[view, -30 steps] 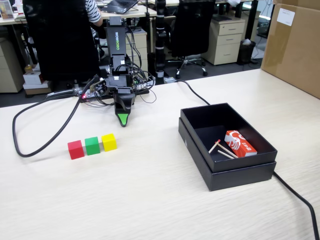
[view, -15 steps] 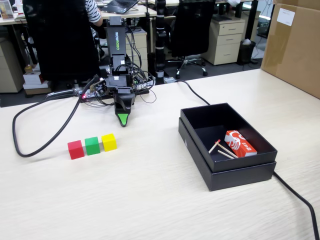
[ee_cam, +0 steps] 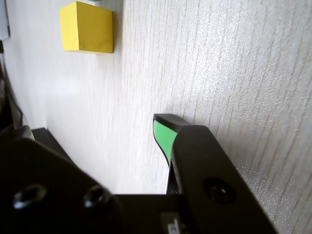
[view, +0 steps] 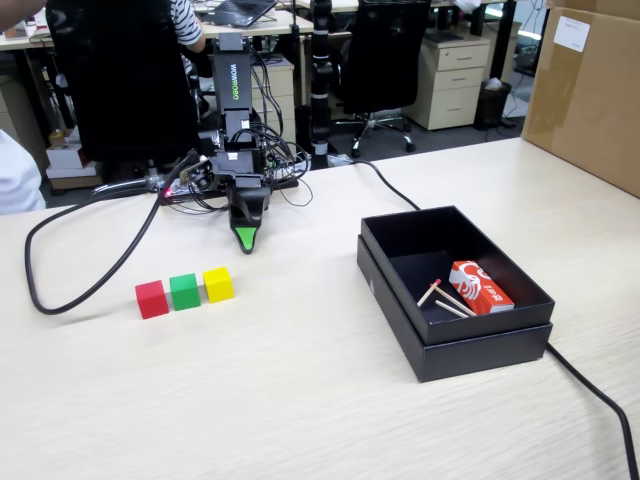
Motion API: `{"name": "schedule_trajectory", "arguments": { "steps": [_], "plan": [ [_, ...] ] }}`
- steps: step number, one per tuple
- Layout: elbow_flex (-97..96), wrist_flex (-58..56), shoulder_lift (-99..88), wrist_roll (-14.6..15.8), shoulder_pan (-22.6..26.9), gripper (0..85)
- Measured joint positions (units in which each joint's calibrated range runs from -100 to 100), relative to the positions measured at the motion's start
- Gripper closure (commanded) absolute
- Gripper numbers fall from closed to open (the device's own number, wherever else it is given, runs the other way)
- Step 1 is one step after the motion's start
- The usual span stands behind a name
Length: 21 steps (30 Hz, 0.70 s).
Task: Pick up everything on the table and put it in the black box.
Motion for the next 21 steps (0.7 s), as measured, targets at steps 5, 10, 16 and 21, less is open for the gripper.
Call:
{"name": "schedule_trajectory", "arguments": {
  "steps": [5, 10, 16, 21],
  "plan": [
    [8.3, -11.8, 0.3, 1.2, -0.9, 37.0],
    [23.2, -39.8, 1.3, 4.0, -1.2, 37.8],
    [46.5, -61.0, 7.1, 4.5, -1.7, 37.9],
    [62.4, -72.2, 18.3, 4.1, -4.1, 38.0]
  ]
}}
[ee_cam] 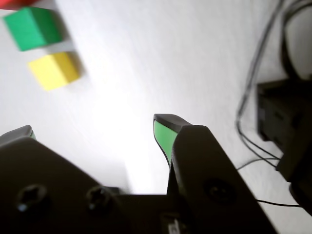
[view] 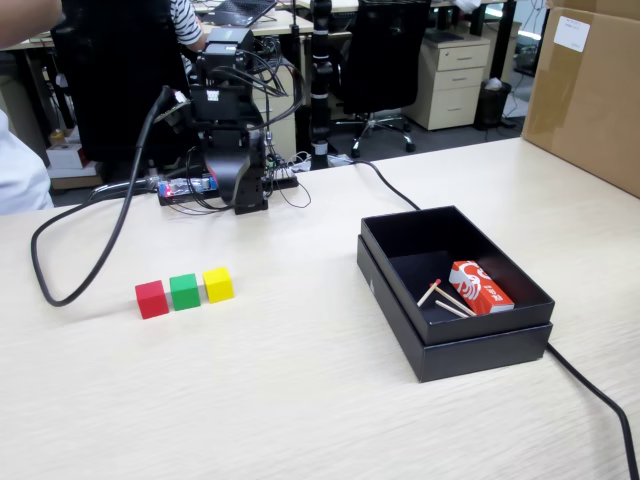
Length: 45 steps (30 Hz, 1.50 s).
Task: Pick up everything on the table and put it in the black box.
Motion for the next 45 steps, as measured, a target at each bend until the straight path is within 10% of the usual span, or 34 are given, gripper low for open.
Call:
{"name": "schedule_trajectory", "arguments": {
  "steps": [14, 45],
  "plan": [
    [27.3, -1.3, 41.6, -12.8, -10.8, 37.9],
    [54.0, -1.3, 91.0, -15.0, -11.3, 40.8]
  ]
}}
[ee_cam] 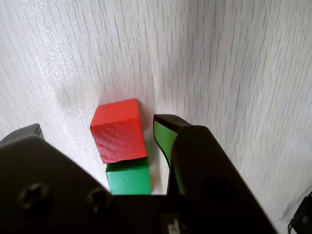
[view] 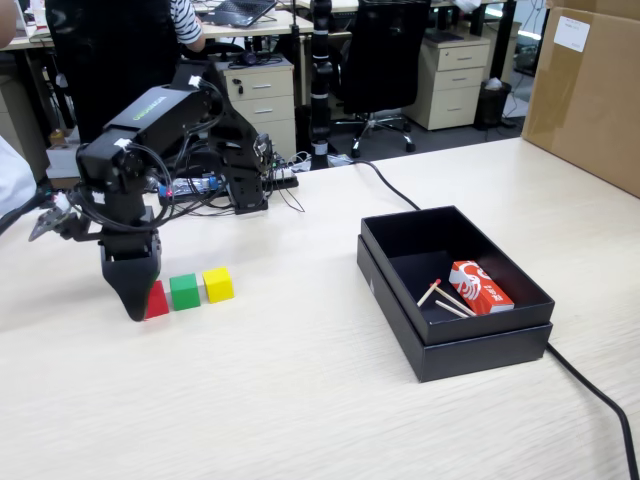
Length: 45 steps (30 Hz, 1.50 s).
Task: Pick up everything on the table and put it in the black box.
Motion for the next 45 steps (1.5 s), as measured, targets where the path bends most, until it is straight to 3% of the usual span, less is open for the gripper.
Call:
{"name": "schedule_trajectory", "arguments": {
  "steps": [6, 15, 23, 27, 35, 39, 41, 45],
  "plan": [
    [0.0, 0.0, 2.1, 0.0, -0.1, 47.6],
    [0.0, 0.1, 3.2, 0.0, -0.3, 83.0],
    [1.5, 0.2, 0.9, 0.0, -1.2, 84.6],
    [1.6, 0.2, -15.8, 0.2, -0.4, 84.6],
    [0.0, 0.1, -41.9, 6.9, 11.7, 84.6],
    [0.0, 0.1, -43.6, 10.9, 19.1, 84.6],
    [1.8, 0.1, -43.5, 14.7, 25.6, 84.6],
    [7.9, 0.1, -37.3, 16.8, 31.1, 84.5]
  ]
}}
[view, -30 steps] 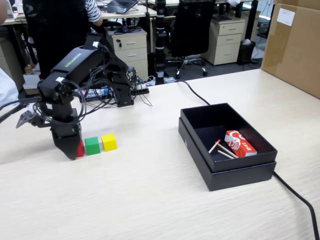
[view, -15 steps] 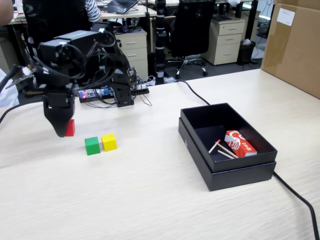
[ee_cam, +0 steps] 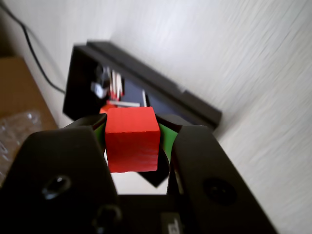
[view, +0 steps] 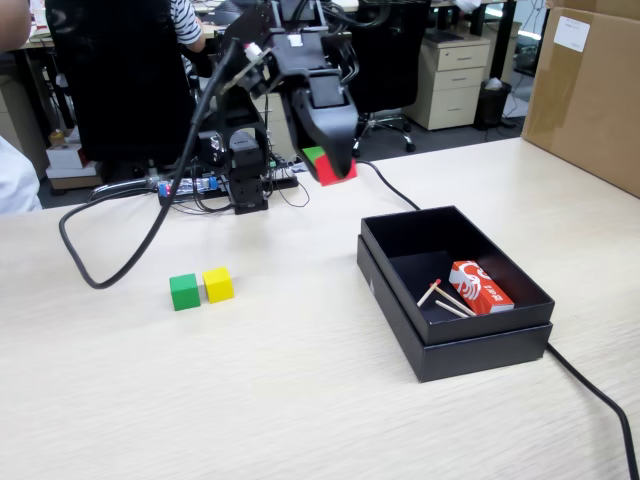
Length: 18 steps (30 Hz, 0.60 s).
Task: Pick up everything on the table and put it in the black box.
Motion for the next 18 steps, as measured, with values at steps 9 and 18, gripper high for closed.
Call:
{"name": "schedule_trajectory", "arguments": {
  "steps": [9, 18],
  "plan": [
    [5.8, -0.1, 17.0, 6.3, 7.2, 84.5],
    [5.8, 0.0, 26.4, 6.3, 5.5, 84.5]
  ]
}}
